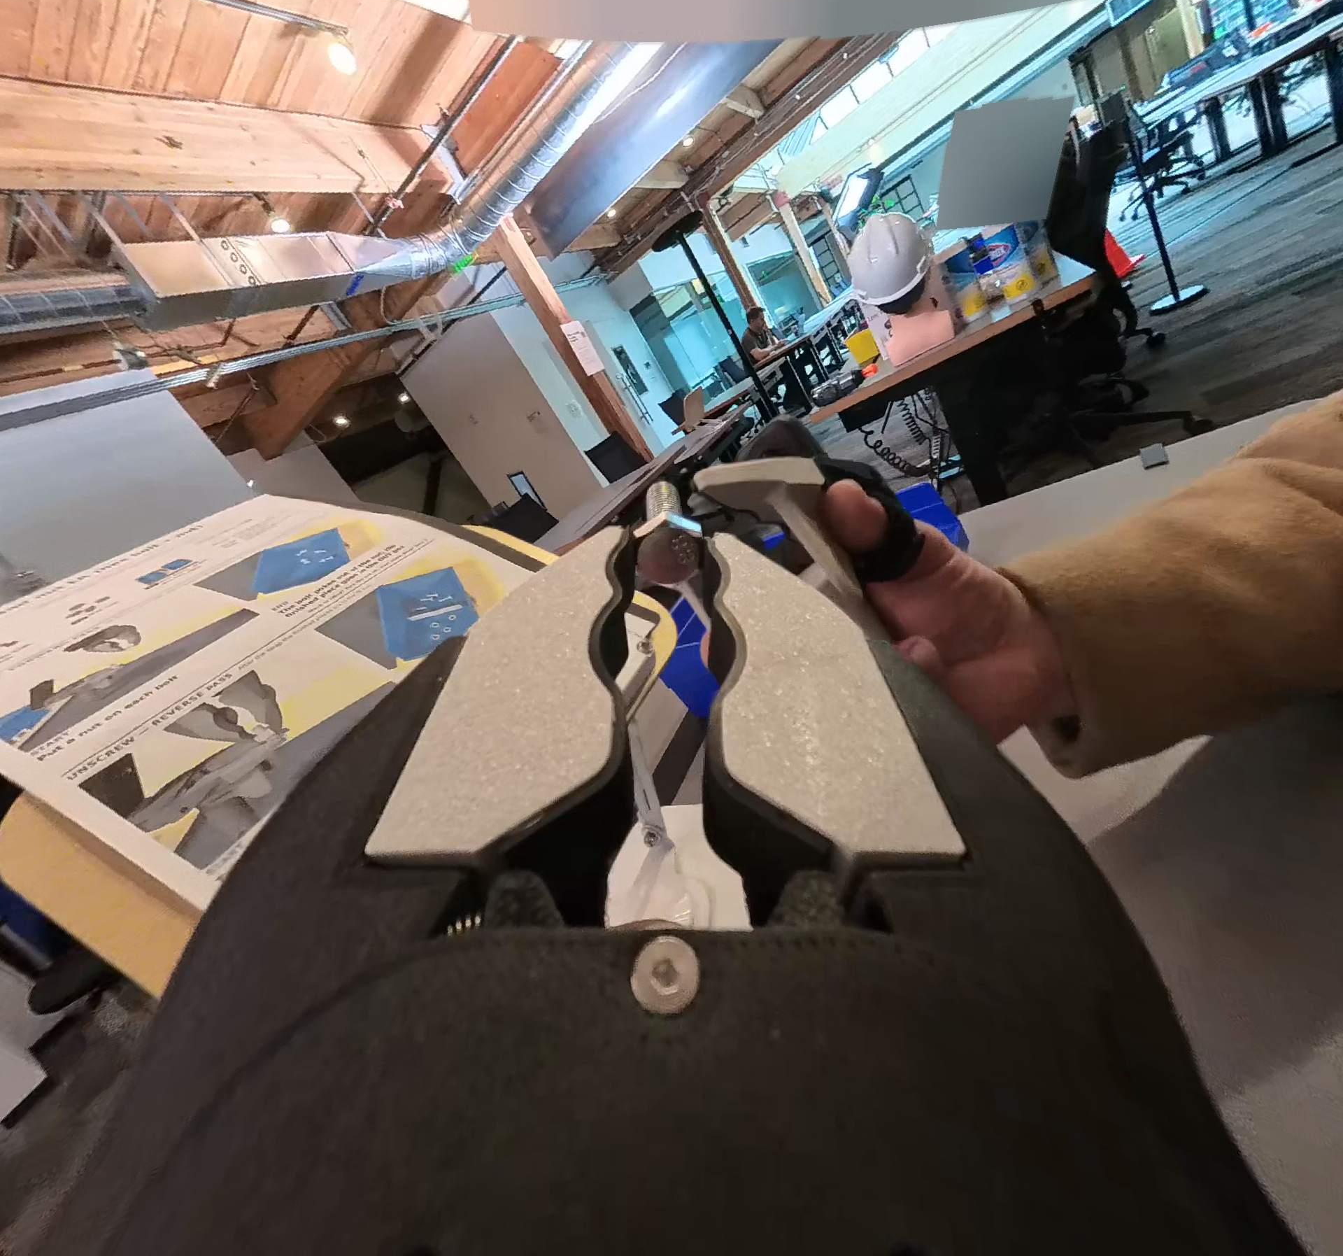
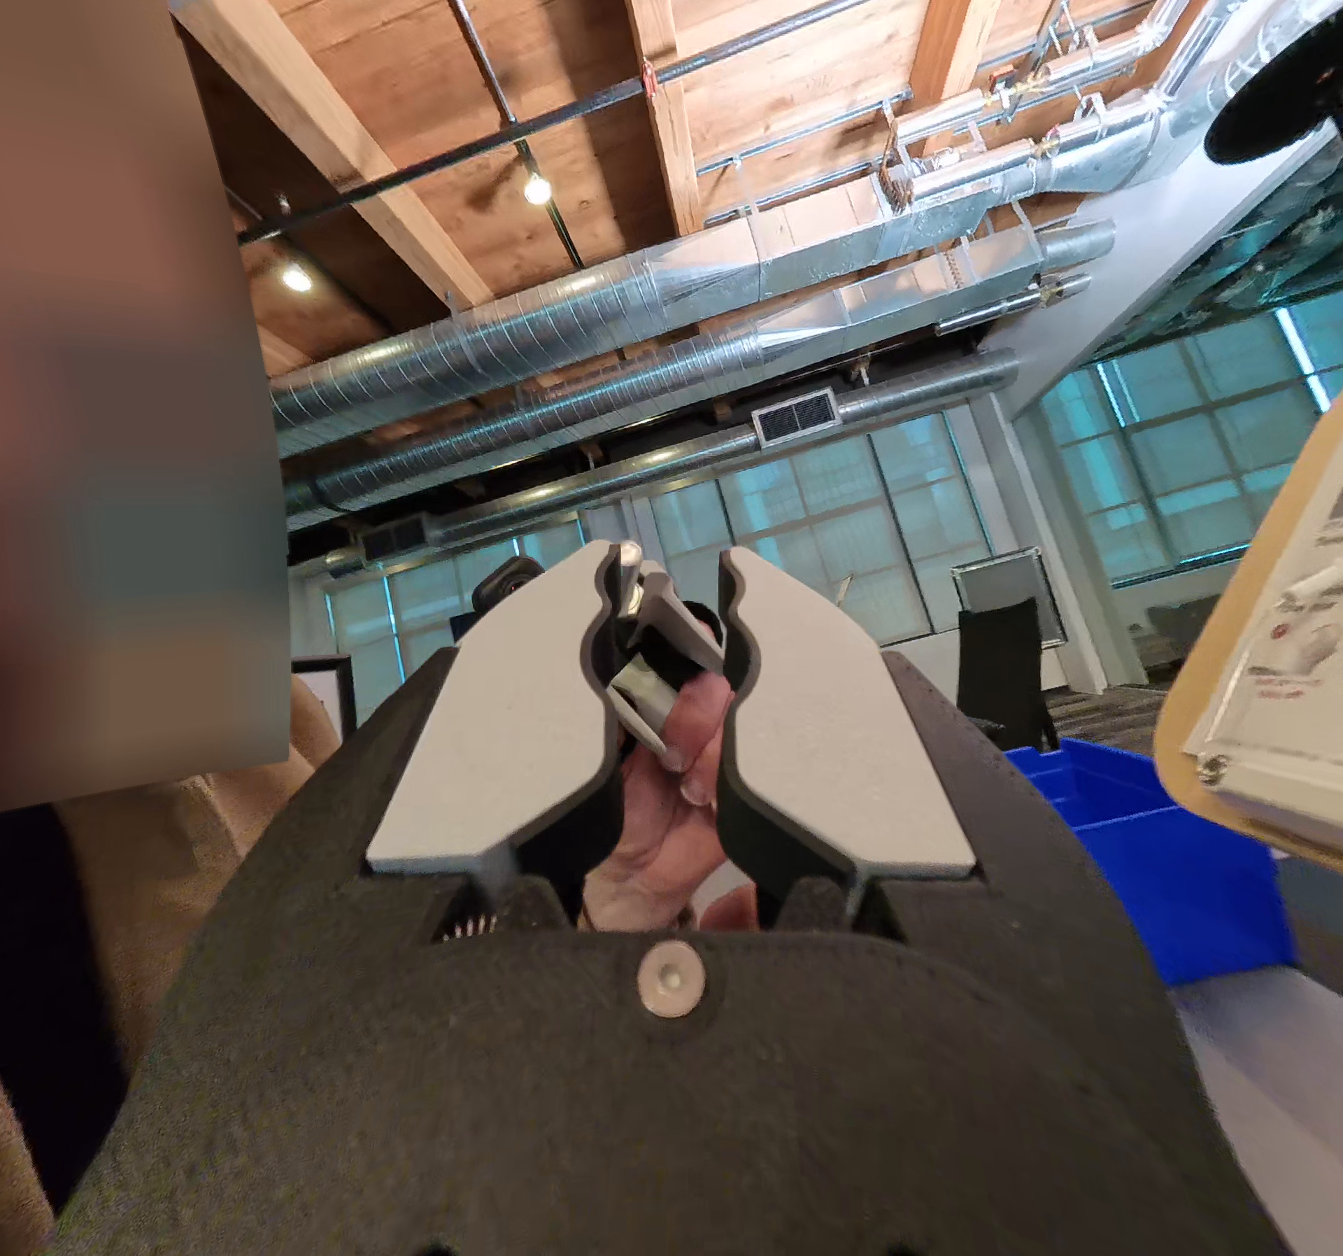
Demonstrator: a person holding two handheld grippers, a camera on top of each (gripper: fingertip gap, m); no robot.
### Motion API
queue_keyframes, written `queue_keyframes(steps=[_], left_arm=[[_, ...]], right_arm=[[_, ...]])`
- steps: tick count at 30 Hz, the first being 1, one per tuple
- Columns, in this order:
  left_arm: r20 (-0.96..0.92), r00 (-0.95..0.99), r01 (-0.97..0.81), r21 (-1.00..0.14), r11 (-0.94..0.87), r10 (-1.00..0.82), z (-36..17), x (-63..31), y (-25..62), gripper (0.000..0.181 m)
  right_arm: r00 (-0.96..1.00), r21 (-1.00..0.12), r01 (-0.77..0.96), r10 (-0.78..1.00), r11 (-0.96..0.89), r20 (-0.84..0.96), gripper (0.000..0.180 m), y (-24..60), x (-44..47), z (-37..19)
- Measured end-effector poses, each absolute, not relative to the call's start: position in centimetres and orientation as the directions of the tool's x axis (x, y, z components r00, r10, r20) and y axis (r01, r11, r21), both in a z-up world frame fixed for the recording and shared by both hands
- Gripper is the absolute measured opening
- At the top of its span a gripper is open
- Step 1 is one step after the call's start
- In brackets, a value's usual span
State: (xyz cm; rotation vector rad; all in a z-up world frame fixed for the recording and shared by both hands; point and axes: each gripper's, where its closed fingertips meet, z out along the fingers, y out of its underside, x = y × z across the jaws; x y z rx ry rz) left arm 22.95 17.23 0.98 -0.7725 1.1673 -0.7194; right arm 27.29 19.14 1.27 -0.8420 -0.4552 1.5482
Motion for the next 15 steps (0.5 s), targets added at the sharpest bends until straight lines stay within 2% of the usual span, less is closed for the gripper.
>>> queue_keyframes(steps=[5,9,12,15], left_arm=[[-0.579,0.22,0.01,-0.803,0.595,-0.785,0.8,21.8,17.9,0.016],[-0.635,0.165,-0.079,-0.772,0.631,-0.755,0.3,20.8,18.0,0.016],[-0.645,0.132,-0.119,-0.764,0.634,-0.753,-0.1,19.8,18.2,0.016],[-0.634,0.135,-0.13,-0.773,0.621,-0.762,-0.2,18.8,18.8,0.016]], right_arm=[[0.108,-0.831,-0.546,0.975,-0.105,-0.194,0.024,19.4,27.6,1.2],[0.198,-0.984,-0.178,0.979,-0.005,-0.041,0.025,18.7,25.9,-2.0],[0.163,-0.992,0.117,0.984,0.052,0.071,0.026,17.5,25.0,-5.7],[0.095,-0.939,0.324,0.984,0.114,0.152,0.027,16.5,24.6,-9.3]])
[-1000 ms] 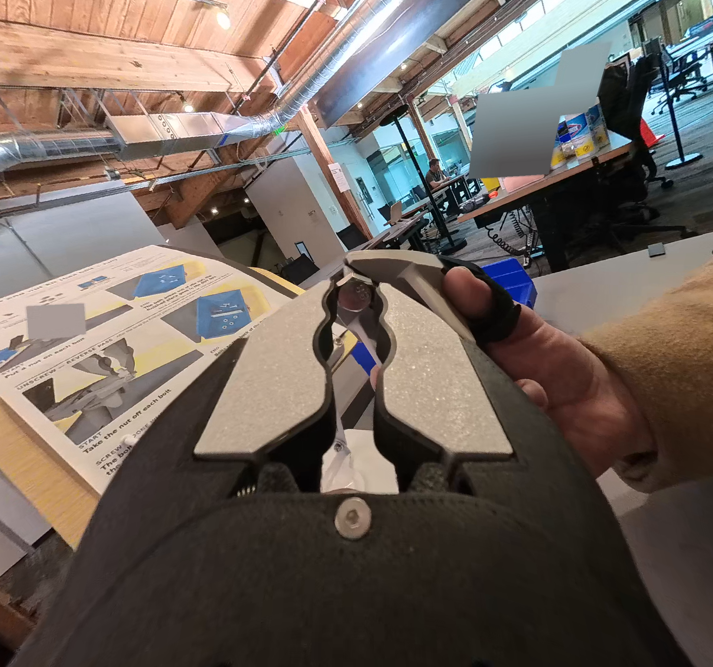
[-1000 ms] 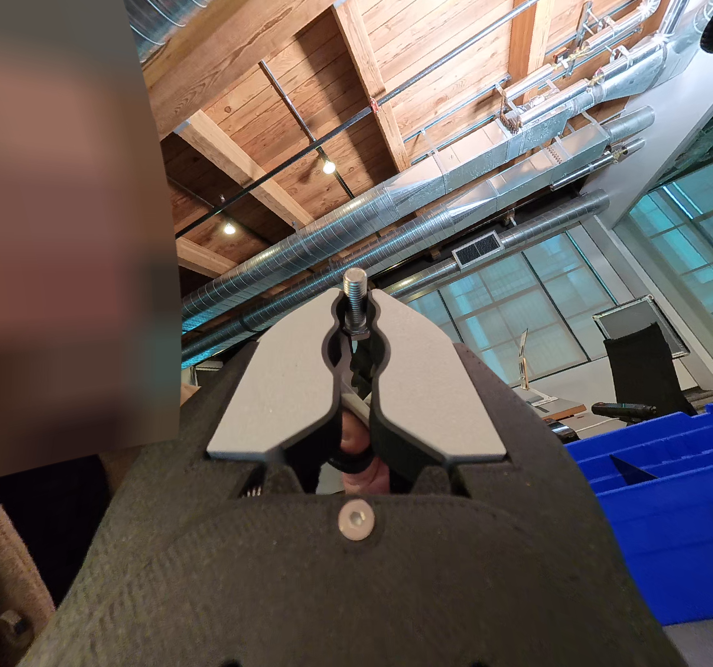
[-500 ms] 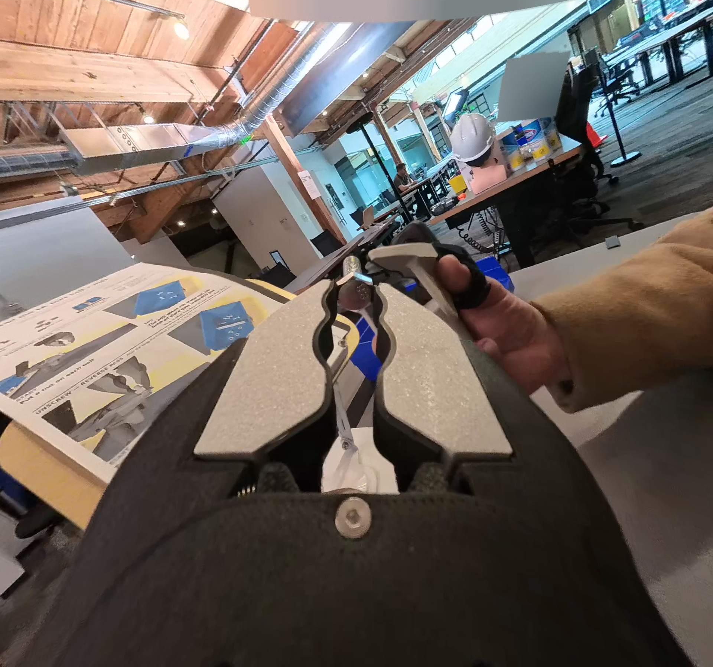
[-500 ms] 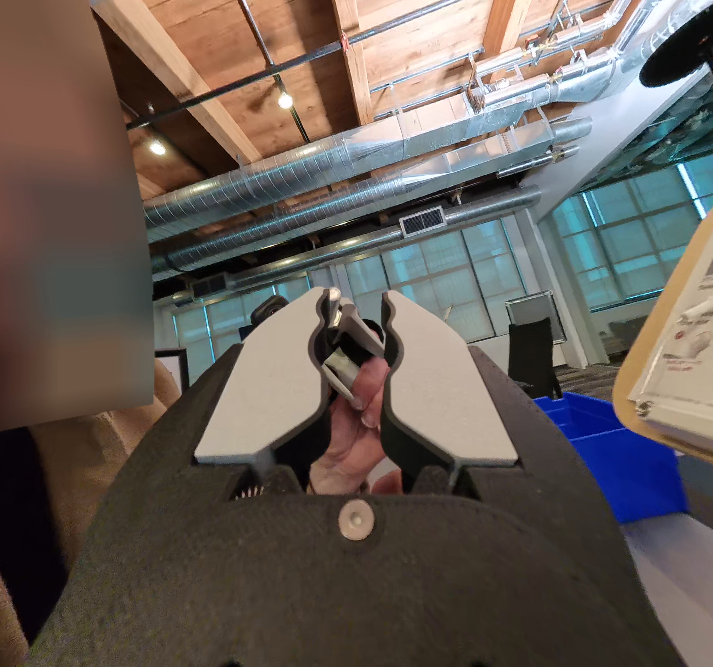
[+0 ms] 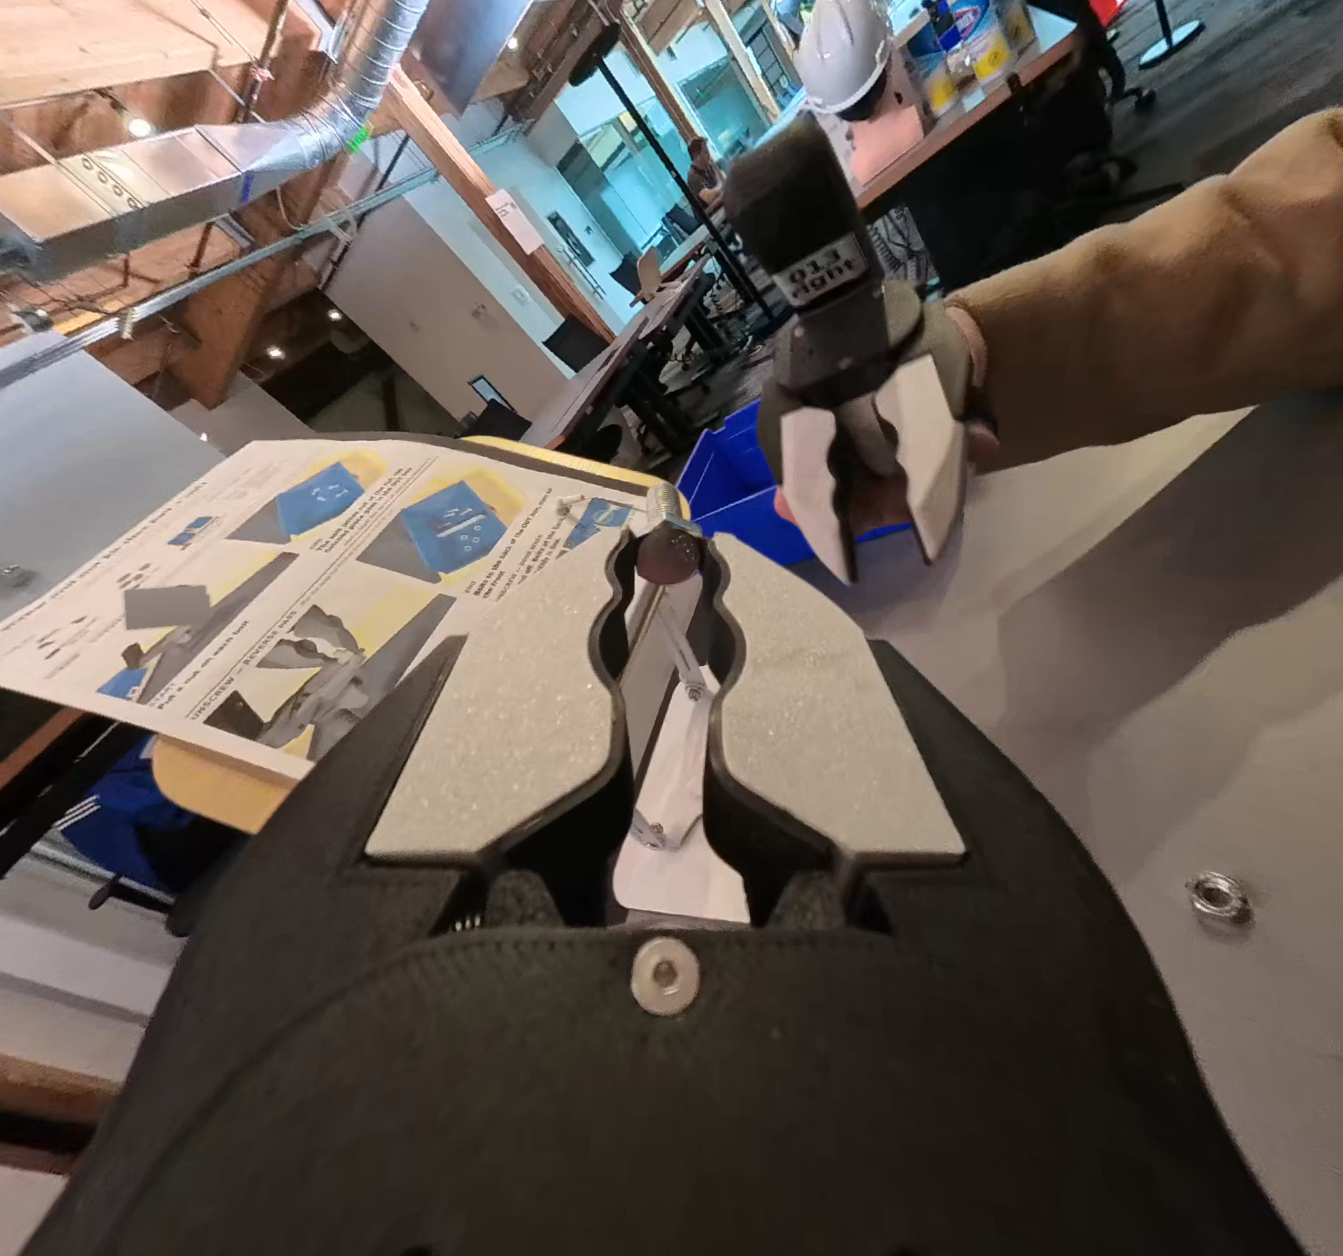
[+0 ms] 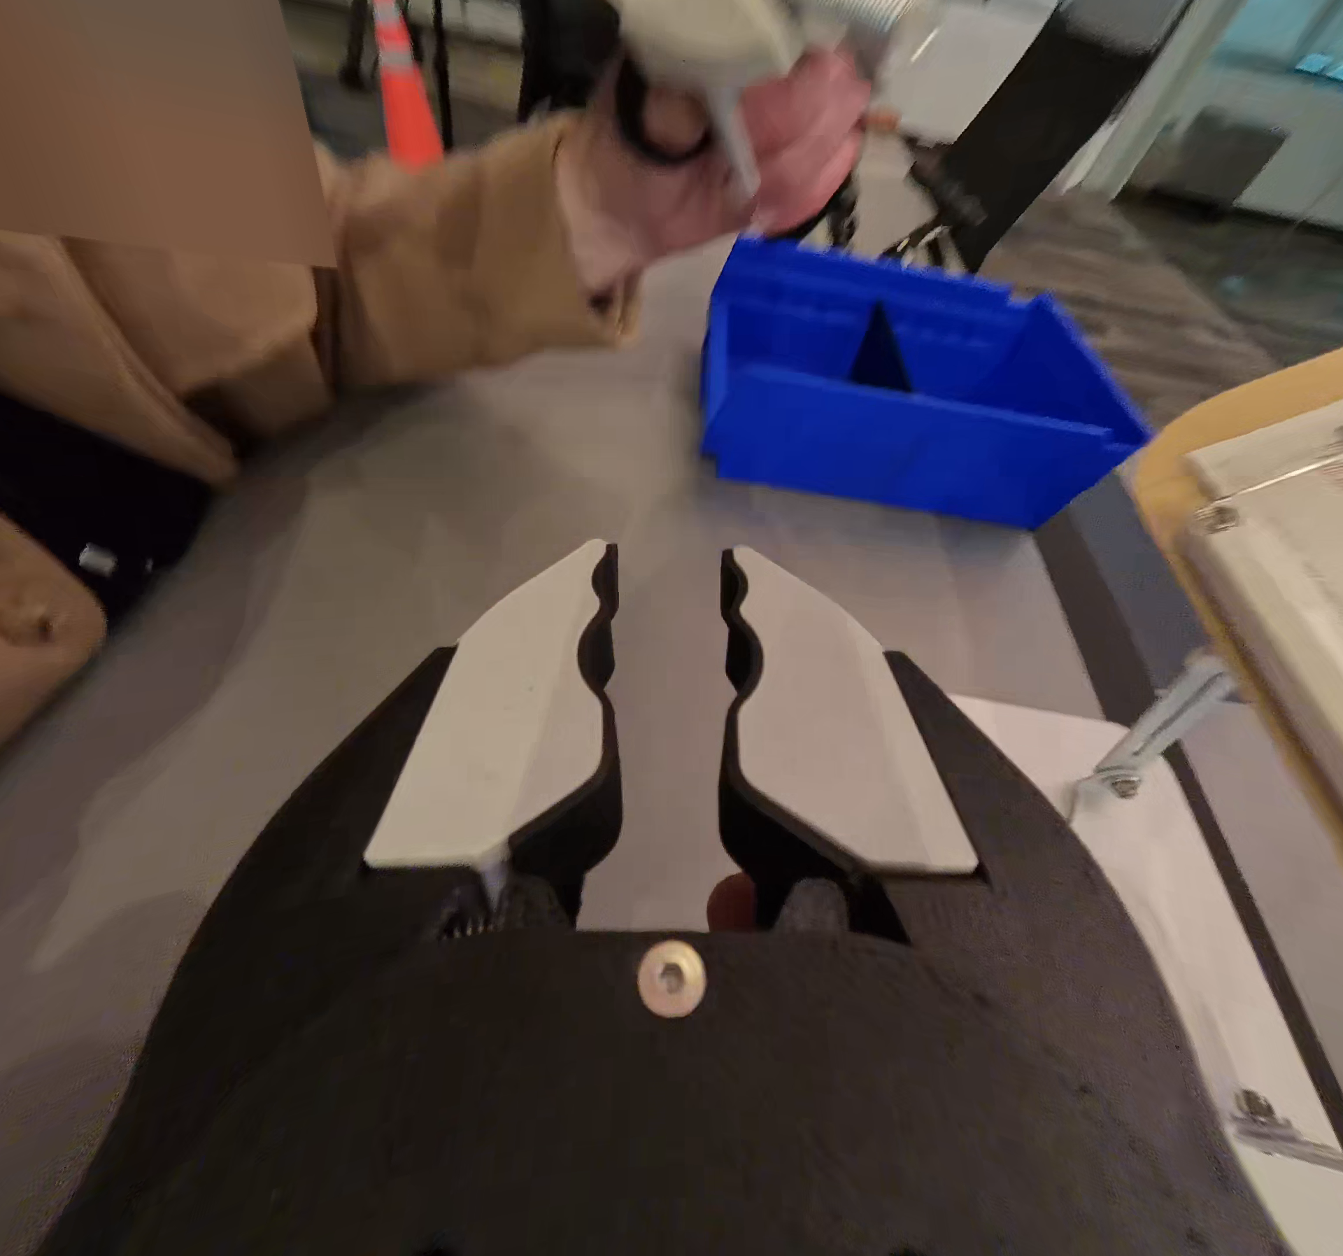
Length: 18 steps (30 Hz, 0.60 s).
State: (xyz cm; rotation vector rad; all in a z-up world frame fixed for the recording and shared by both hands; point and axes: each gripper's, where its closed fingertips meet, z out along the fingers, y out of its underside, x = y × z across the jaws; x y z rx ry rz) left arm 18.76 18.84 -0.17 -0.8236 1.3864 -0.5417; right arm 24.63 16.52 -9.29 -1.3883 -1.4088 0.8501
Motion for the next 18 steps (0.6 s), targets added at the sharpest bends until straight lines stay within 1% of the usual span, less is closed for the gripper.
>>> queue_keyframes(steps=[2,3,7,13,18], left_arm=[[-0.62,0.115,-0.123,-0.784,0.608,-0.776,-0.3,18.5,18.8,0.016],[-0.624,0.112,-0.136,-0.781,0.61,-0.774,-0.5,18.5,18.9,0.017],[-0.634,0.073,-0.195,-0.766,0.613,-0.77,-2.0,18.7,19.0,0.017],[-0.622,0.056,-0.213,-0.772,0.599,-0.781,-2.7,19.0,19.3,0.017],[-0.617,0.047,-0.222,-0.773,0.593,-0.786,-3.2,19.4,19.4,0.017]], right_arm=[[0.007,-0.898,0.418,0.988,0.138,0.155,0.025,15.2,24.2,-11.7],[-0.045,-0.875,0.457,0.987,0.159,0.156,0.02,14.4,23.9,-13.0],[-0.155,-0.773,0.593,0.974,0.227,0.167,0.021,12.6,22.7,-18.0],[-0.19,-0.679,0.693,0.97,0.243,0.152,0.025,12.4,20.9,-23.0],[-0.229,-0.655,0.713,0.966,0.25,0.119,0.029,11.7,19.5,-25.6]])
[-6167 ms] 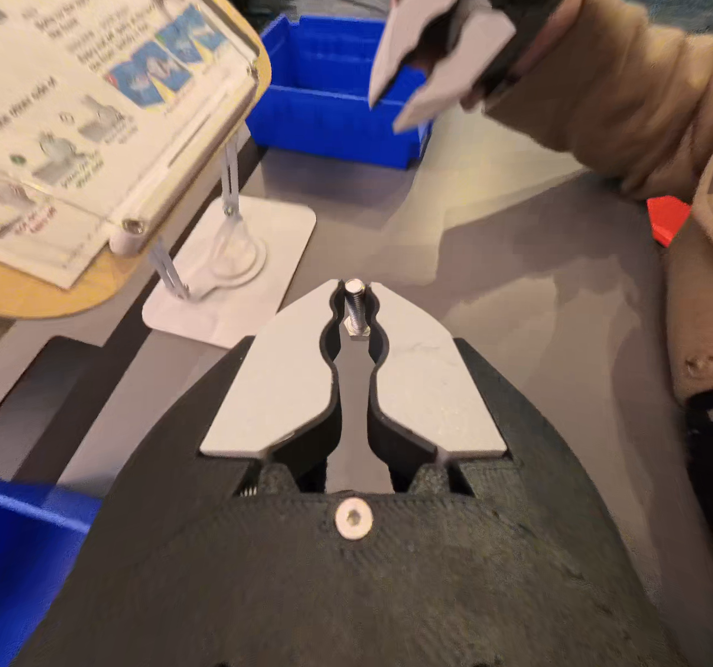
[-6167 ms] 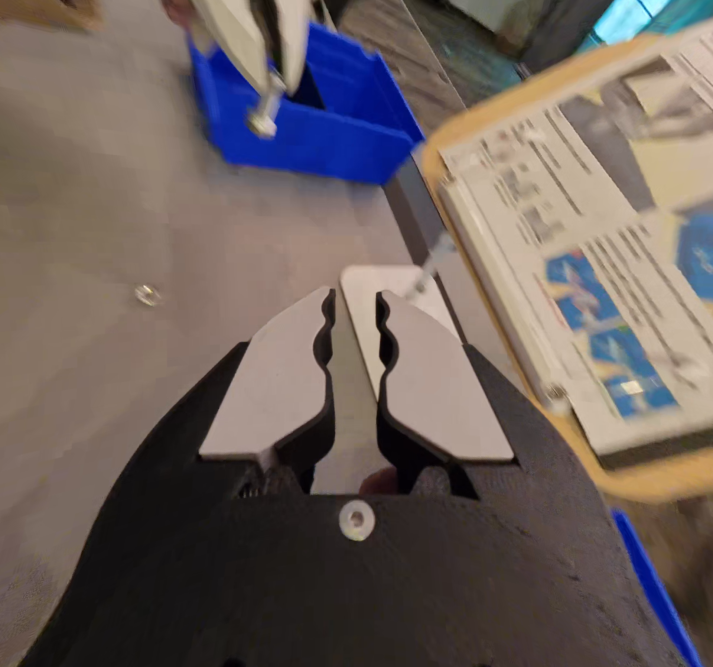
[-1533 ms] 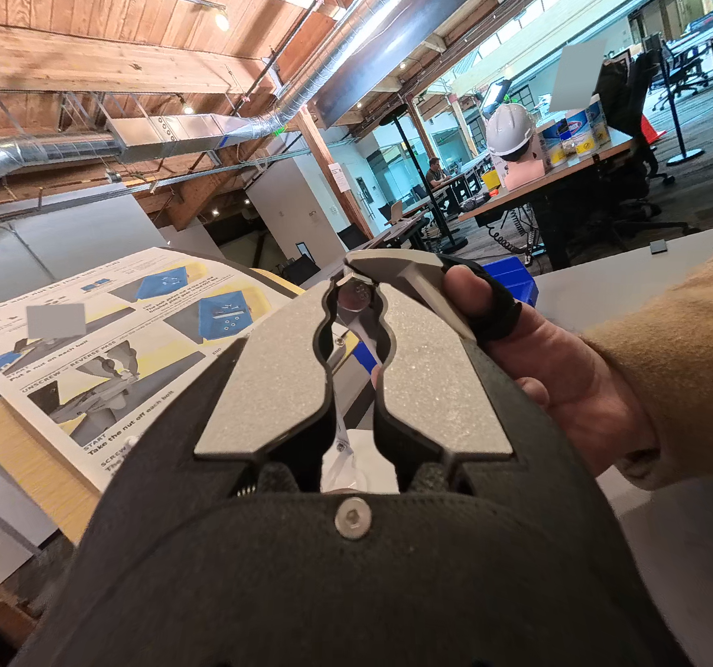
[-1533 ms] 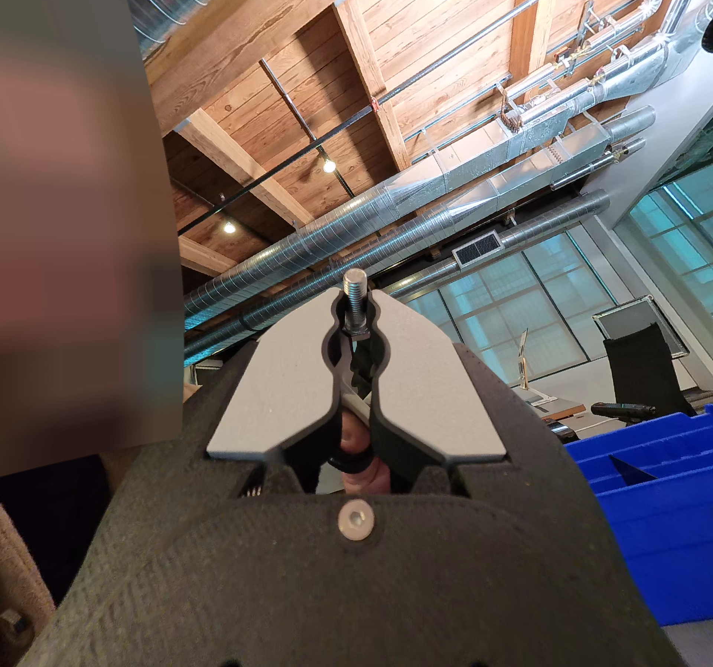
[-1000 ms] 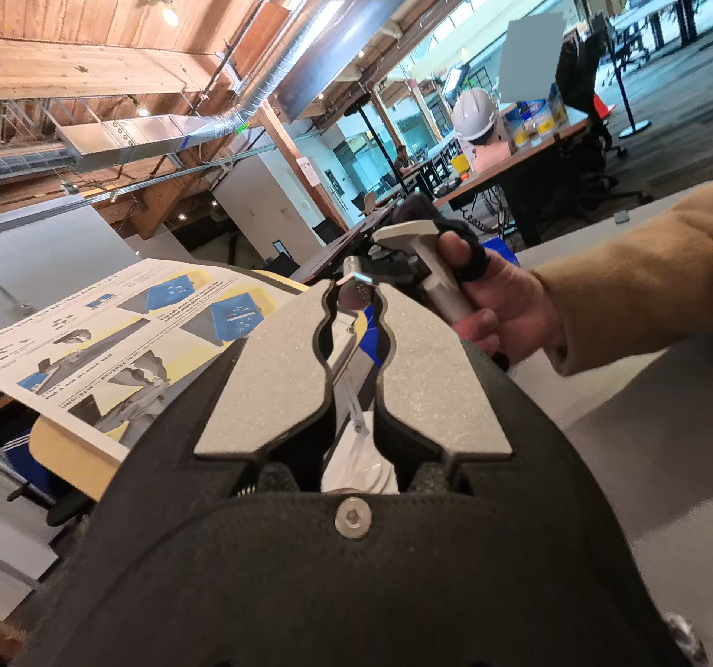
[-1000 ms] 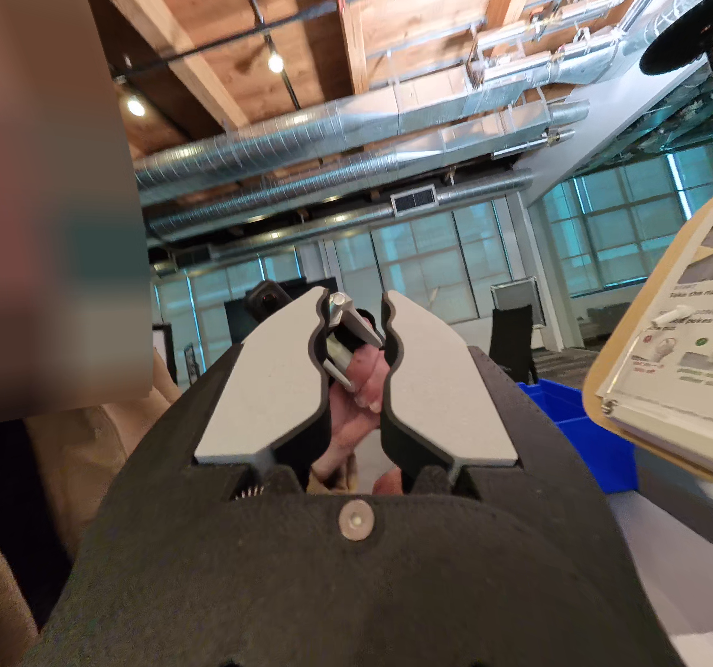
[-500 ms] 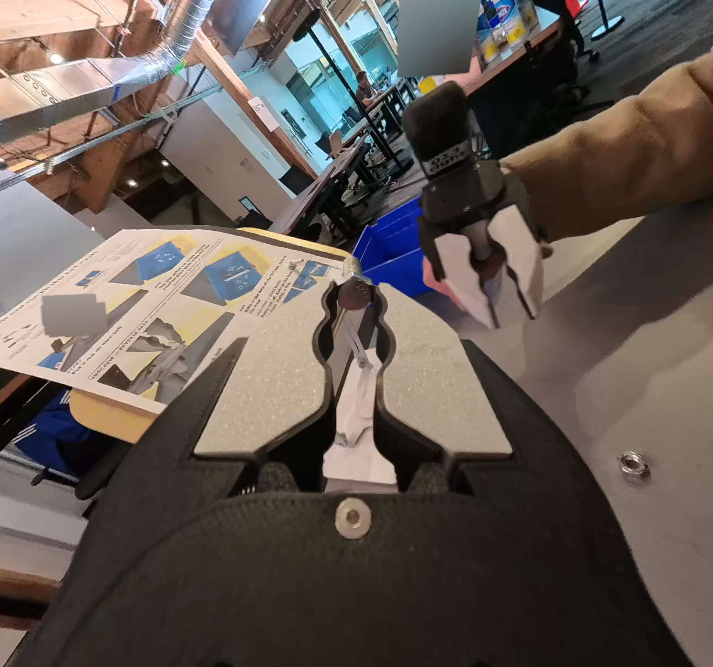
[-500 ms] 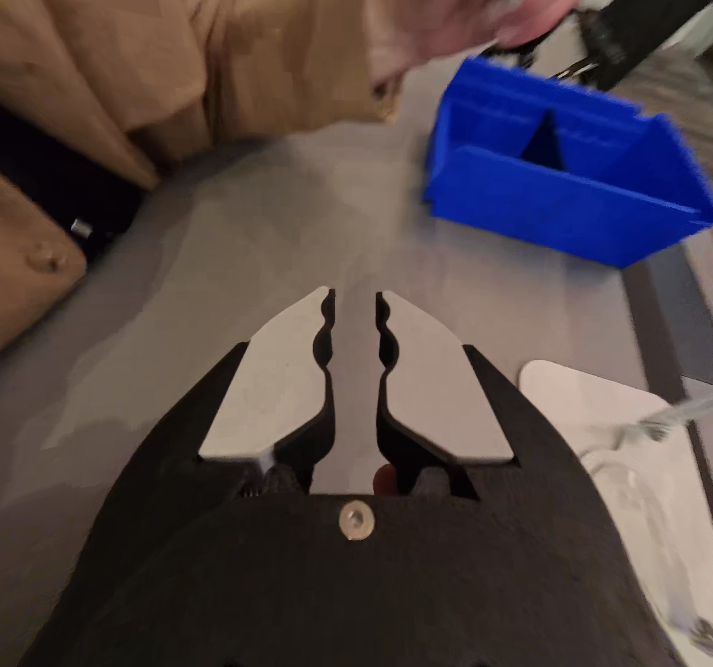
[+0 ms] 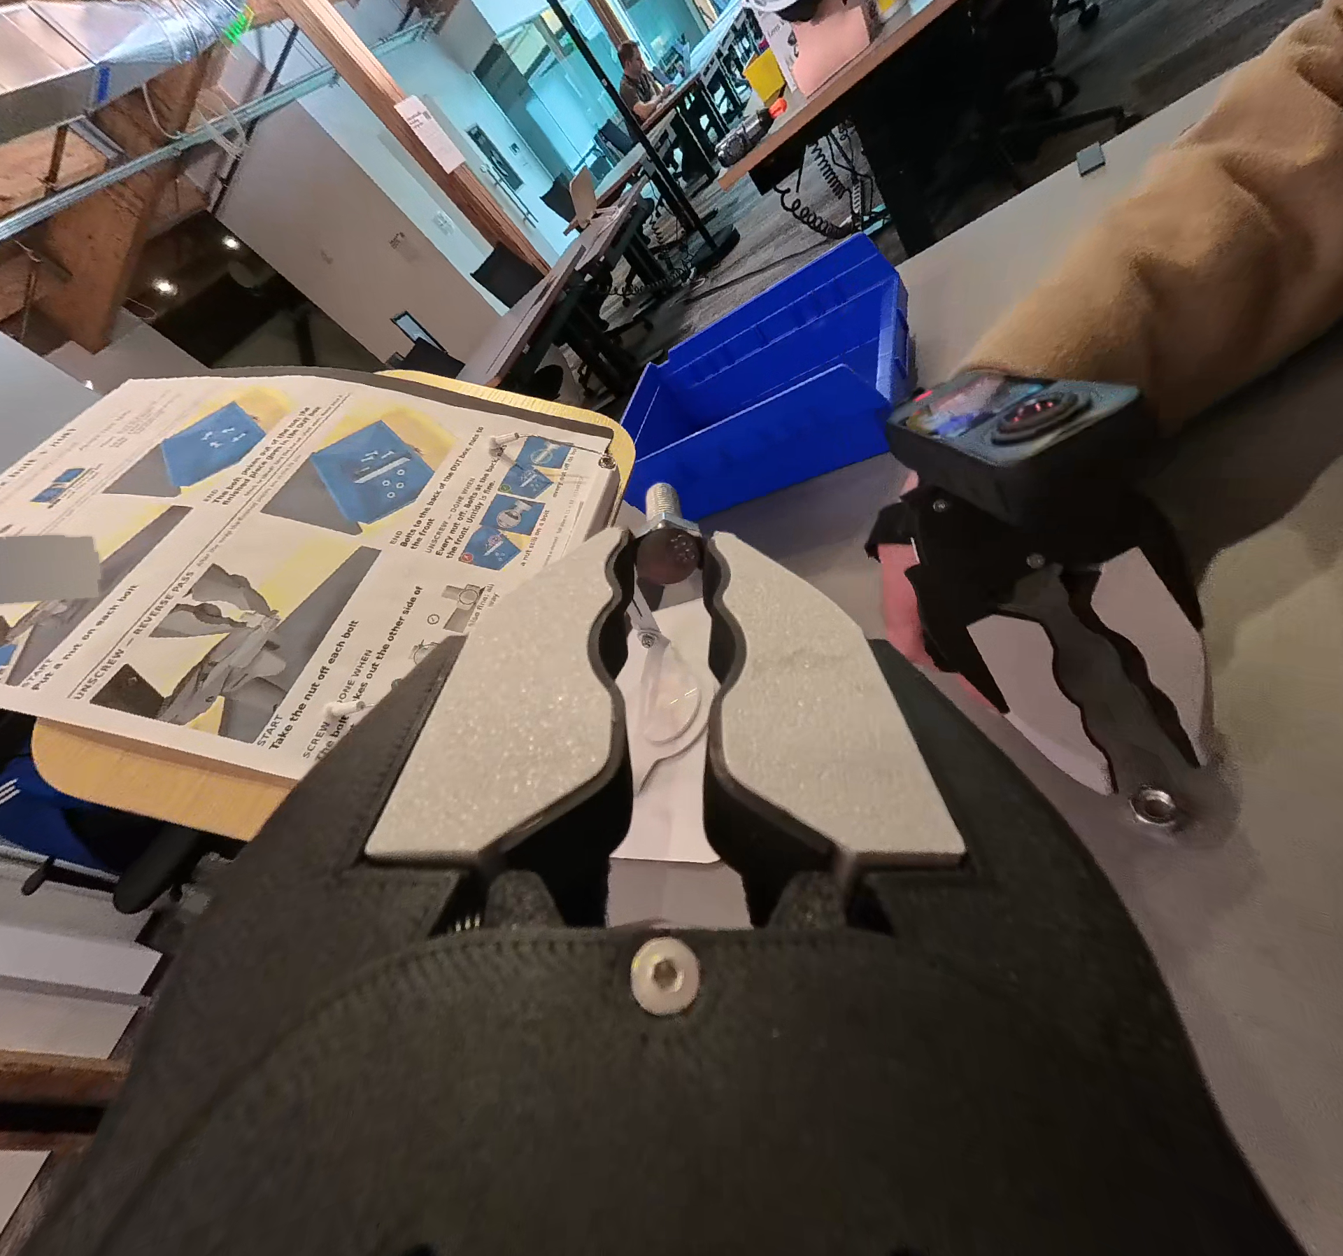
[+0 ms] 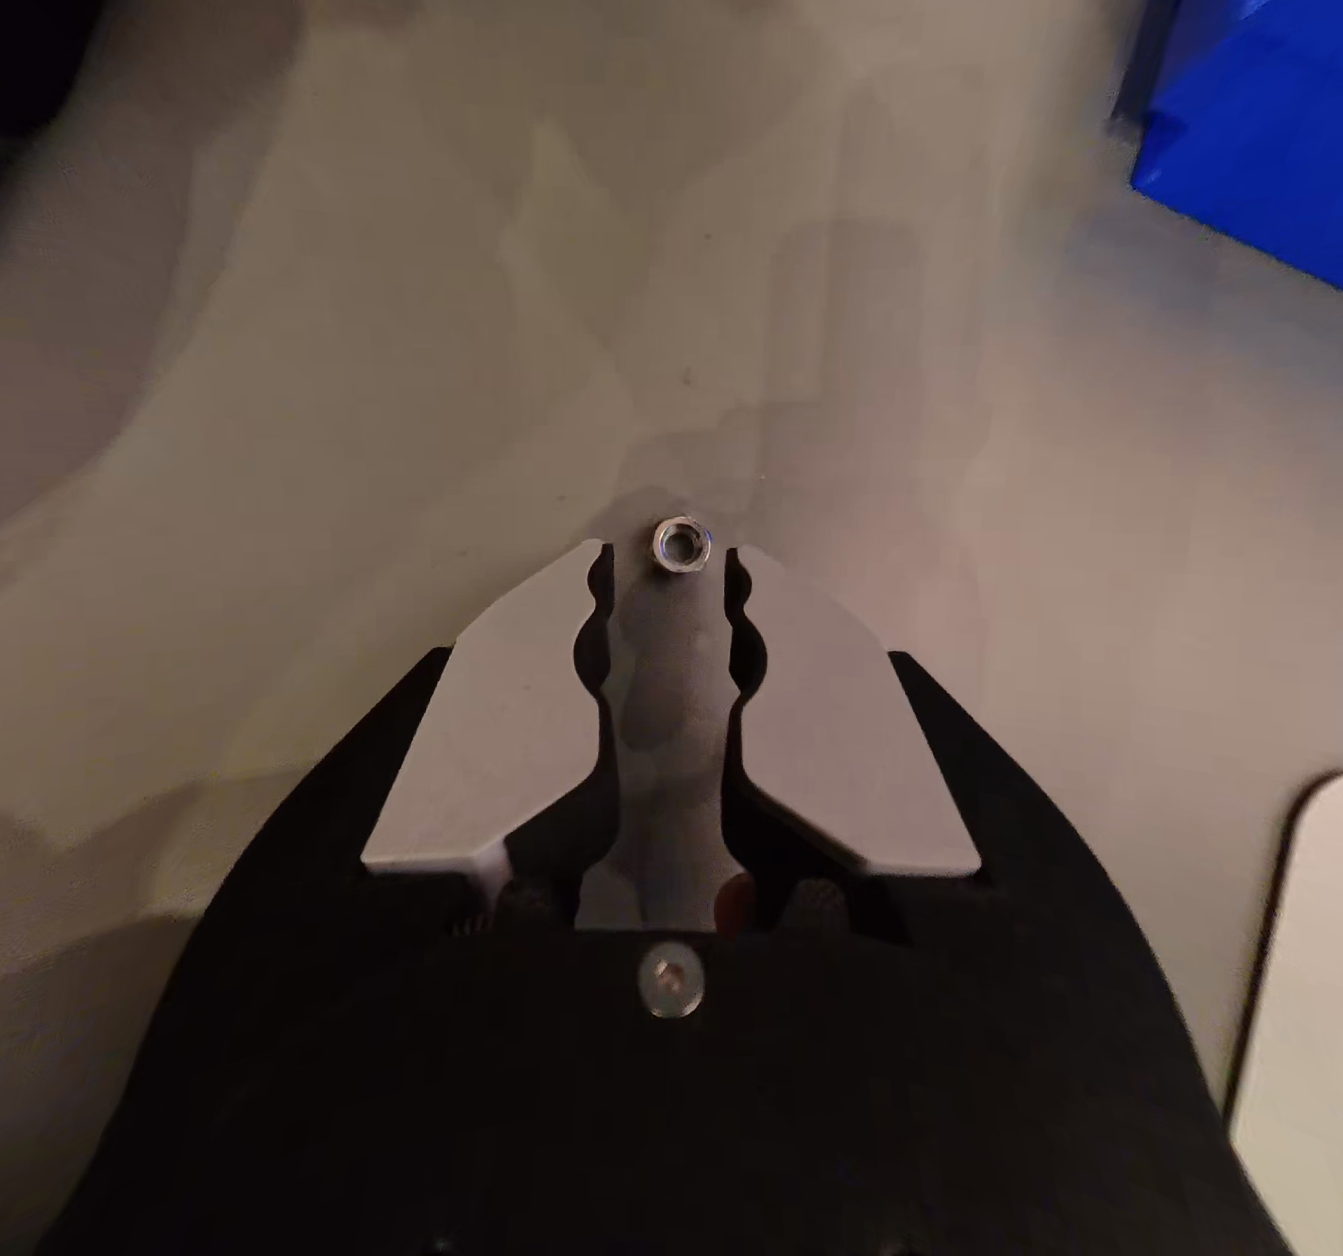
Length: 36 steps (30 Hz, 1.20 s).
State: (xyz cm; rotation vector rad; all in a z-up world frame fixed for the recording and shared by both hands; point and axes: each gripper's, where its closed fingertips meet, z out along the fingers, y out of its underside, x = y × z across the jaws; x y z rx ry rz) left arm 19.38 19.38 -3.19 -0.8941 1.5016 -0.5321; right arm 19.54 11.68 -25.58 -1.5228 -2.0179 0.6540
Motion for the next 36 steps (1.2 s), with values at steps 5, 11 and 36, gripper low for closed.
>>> queue_keyframes(steps=[5,11,36], left_arm=[[-0.618,0.045,-0.227,-0.772,0.594,-0.785,-3.3,19.6,19.4,0.017],[-0.618,0.048,-0.228,-0.772,0.594,-0.785,-3.2,19.5,19.5,0.017],[-0.61,0.066,-0.235,-0.778,0.582,-0.789,-3.2,19.2,20.1,0.017]], right_arm=[[-0.245,-0.647,0.721,0.964,0.25,0.099,0.029,11.9,19.0,-26.6],[-0.247,-0.65,0.724,0.967,0.231,0.068,0.018,12.2,18.6,-26.9],[-0.14,-0.607,0.786,0.99,0.118,0.01,0.018,12.3,18.4,-27.3]])
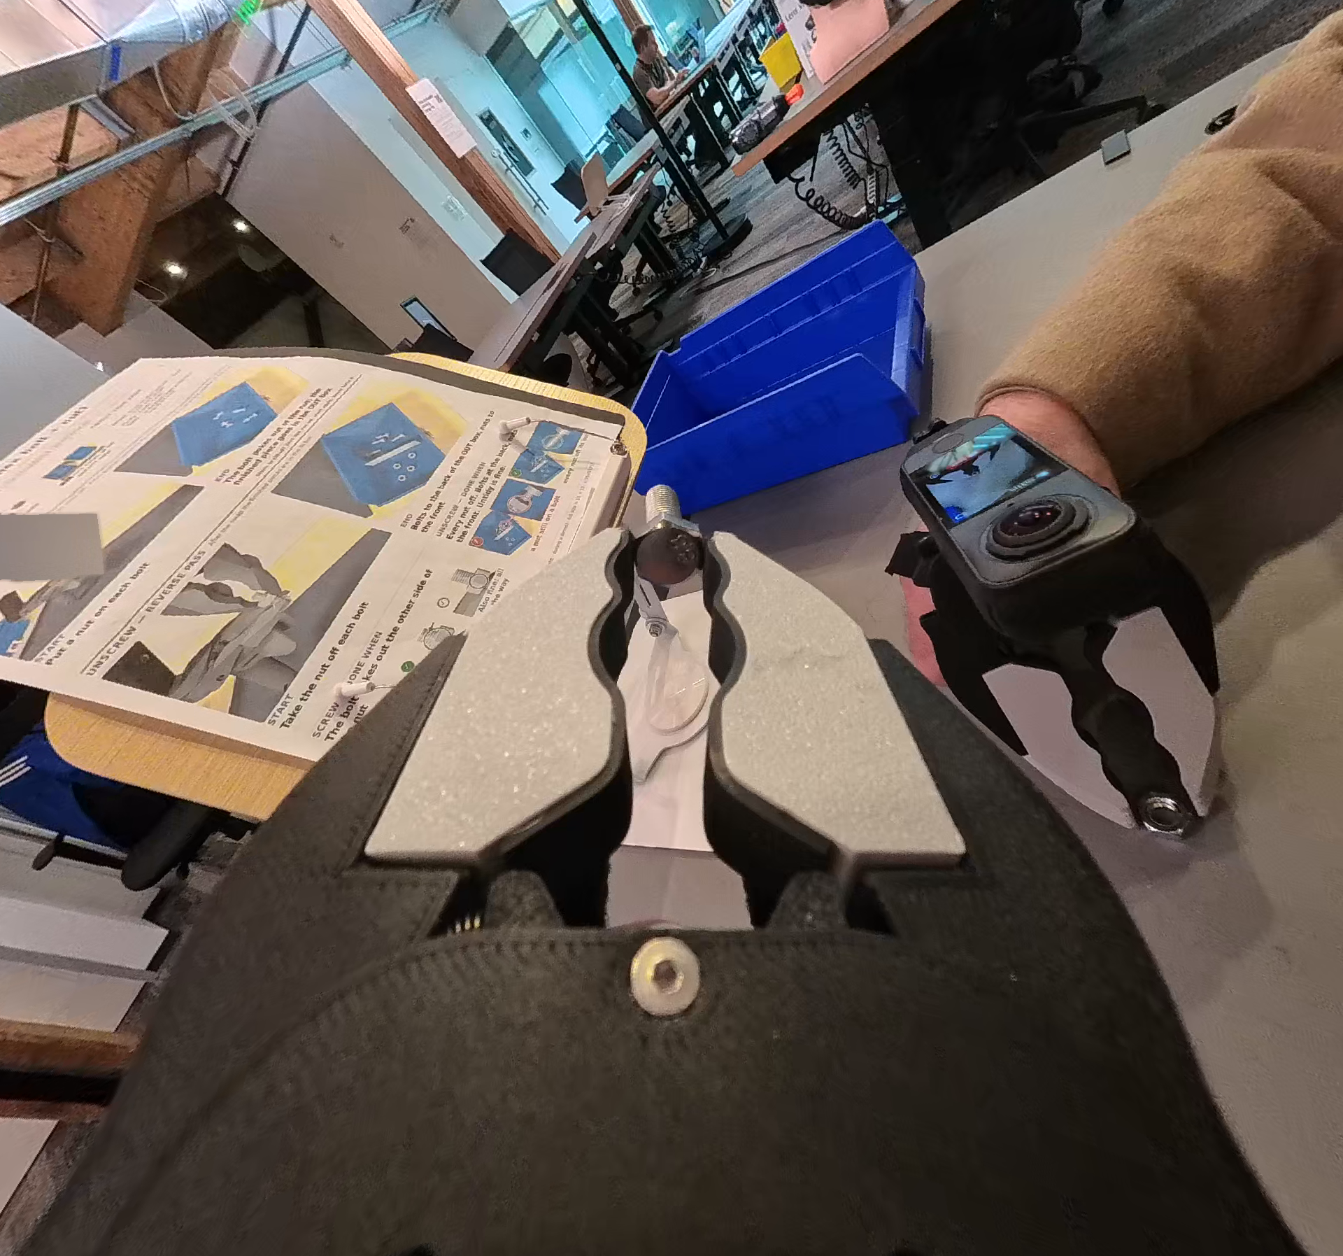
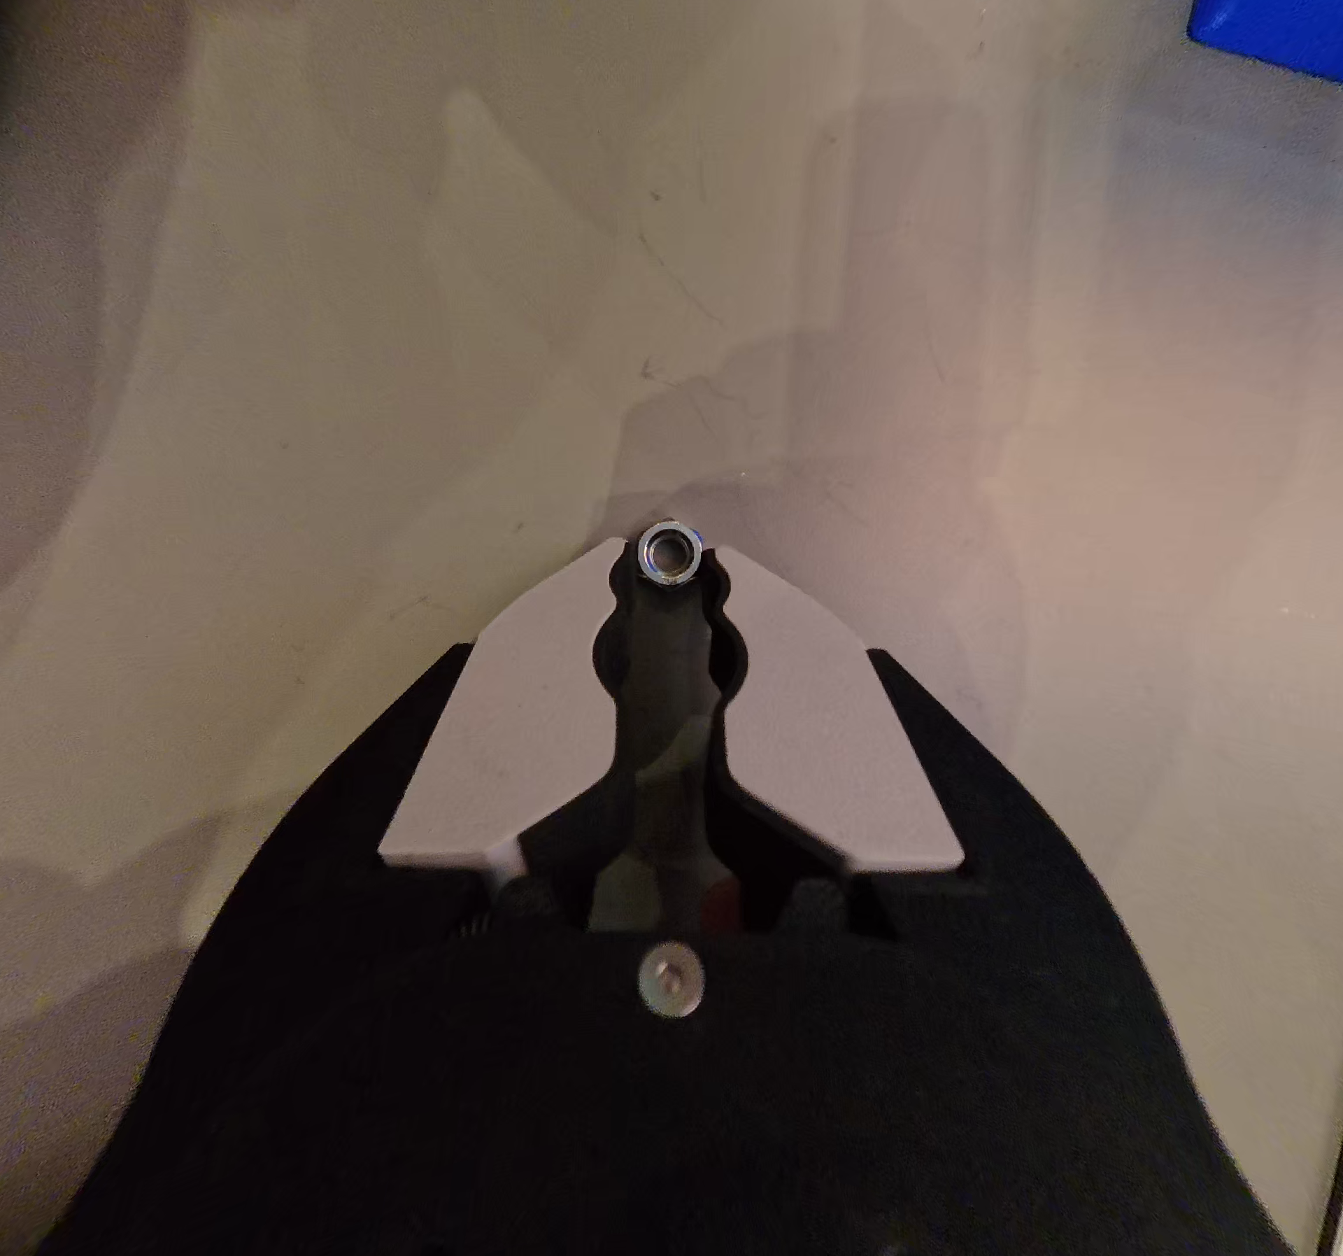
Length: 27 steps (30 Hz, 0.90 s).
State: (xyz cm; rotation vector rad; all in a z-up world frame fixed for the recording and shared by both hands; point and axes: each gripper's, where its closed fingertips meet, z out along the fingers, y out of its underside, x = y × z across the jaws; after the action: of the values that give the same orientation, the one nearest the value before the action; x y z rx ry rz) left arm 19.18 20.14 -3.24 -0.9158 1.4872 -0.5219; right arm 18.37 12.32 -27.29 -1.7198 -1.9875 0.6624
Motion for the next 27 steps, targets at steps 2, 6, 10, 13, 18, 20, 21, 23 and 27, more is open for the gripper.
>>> queue_keyframes(steps=[2,6,10,13,18,20,21,23,27], left_arm=[[-0.608,0.065,-0.237,-0.779,0.58,-0.791,-3.3,19.2,20.2,0.017],[-0.602,0.066,-0.235,-0.785,0.574,-0.796,-3.5,19.2,20.4,0.017],[-0.57,0.076,-0.21,-0.811,0.546,-0.818,-3.4,18.9,20.8,0.017],[-0.513,0.085,-0.148,-0.854,0.499,-0.854,-2.9,18.5,21.1,0.017],[-0.373,0.057,0.021,-0.927,0.375,-0.926,-1.7,18.0,21.0,0.017],[-0.324,0.027,0.067,-0.943,0.325,-0.946,-1.6,18.1,20.7,0.017],[-0.292,0.006,0.102,-0.951,0.291,-0.957,-1.4,18.2,20.5,0.017],[-0.215,-0.046,0.172,-0.964,0.204,-0.976,-1.2,18.4,20.0,0.017],[-0.086,-0.136,0.24,-0.969,0.052,-0.987,-1.9,18.8,19.0,0.017]], right_arm=[[-0.144,-0.614,0.779,0.989,0.124,0.016,0.018,12.4,18.3,-27.3],[-0.137,-0.633,0.764,0.99,0.122,0.025,0.018,12.7,18.2,-27.1],[-0.101,-0.724,0.682,0.994,0.104,0.047,0.017,13.7,18.1,-24.1],[-0.052,-0.809,0.577,0.993,0.114,0.103,0.017,14.9,18.5,-19.9],[0.076,-0.933,0.319,0.977,0.167,0.201,0.017,16.7,20.1,-10.7],[0.125,-0.949,0.234,0.961,0.213,0.247,0.017,17.1,20.9,-7.6],[0.156,-0.952,0.197,0.951,0.235,0.267,0.017,17.4,21.3,-6.2],[0.189,-0.951,0.11,0.933,0.289,0.306,0.017,17.5,21.9,-3.7],[0.213,-0.934,-0.001,0.913,0.356,0.348,0.017,16.8,22.7,-0.9]])
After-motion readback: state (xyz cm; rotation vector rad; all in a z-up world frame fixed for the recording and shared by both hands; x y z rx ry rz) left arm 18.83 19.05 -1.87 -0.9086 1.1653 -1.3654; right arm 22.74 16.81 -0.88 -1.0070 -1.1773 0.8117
